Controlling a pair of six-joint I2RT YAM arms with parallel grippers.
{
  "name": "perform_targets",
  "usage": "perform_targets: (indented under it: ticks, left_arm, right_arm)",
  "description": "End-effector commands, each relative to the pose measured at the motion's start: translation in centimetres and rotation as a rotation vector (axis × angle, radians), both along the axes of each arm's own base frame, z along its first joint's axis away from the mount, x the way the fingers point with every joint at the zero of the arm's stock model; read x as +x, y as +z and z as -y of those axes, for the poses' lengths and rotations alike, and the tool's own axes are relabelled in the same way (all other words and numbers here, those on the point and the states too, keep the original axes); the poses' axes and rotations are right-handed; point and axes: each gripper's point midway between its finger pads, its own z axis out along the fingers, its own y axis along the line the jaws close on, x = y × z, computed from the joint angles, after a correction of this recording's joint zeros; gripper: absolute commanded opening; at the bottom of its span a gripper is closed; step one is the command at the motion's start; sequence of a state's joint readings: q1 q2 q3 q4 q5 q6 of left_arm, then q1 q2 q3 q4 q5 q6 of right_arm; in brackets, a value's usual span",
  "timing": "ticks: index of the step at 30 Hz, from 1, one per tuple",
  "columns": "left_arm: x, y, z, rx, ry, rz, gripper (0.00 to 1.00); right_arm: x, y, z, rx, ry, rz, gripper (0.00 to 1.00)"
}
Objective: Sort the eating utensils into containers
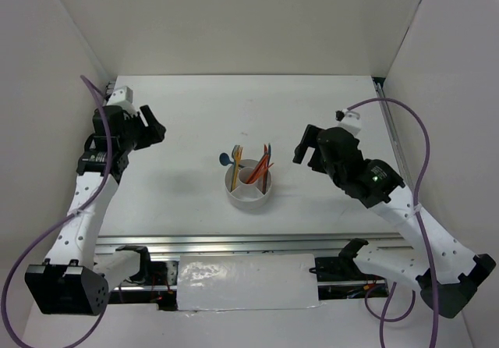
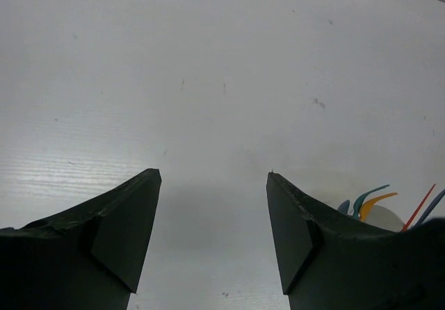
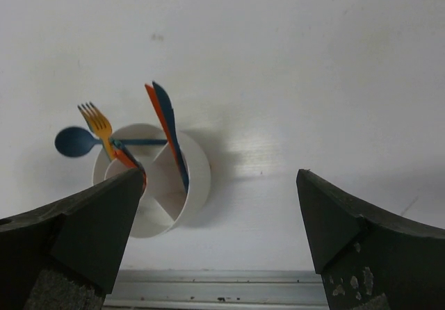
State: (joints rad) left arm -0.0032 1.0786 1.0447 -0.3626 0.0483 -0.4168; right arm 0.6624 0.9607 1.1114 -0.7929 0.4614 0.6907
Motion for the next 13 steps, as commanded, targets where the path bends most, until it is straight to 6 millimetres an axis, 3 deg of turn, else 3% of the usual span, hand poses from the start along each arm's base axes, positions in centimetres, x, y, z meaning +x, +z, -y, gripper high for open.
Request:
perform_targets:
  ticks: [1,7,13]
  left_arm:
    - [-0.5,1.2,-1.8,0.029,0.040,0.030,0.75]
    - [-0.4,1.2,-1.4,-0.004,0.008,0.029,0.75]
    - [0.0,1.1,-1.0,-0.015,-0.009,0.028,0.75]
  right_arm:
    - [0.5,1.4,3.1,-0.080,-0.144,0.023,1.00]
    - [0.3,0.2,3.4,-0.077,-0.184,-0.005,1.00]
    - [0.2,0.6,3.3,-0.062,-0.161,0.021,1.00]
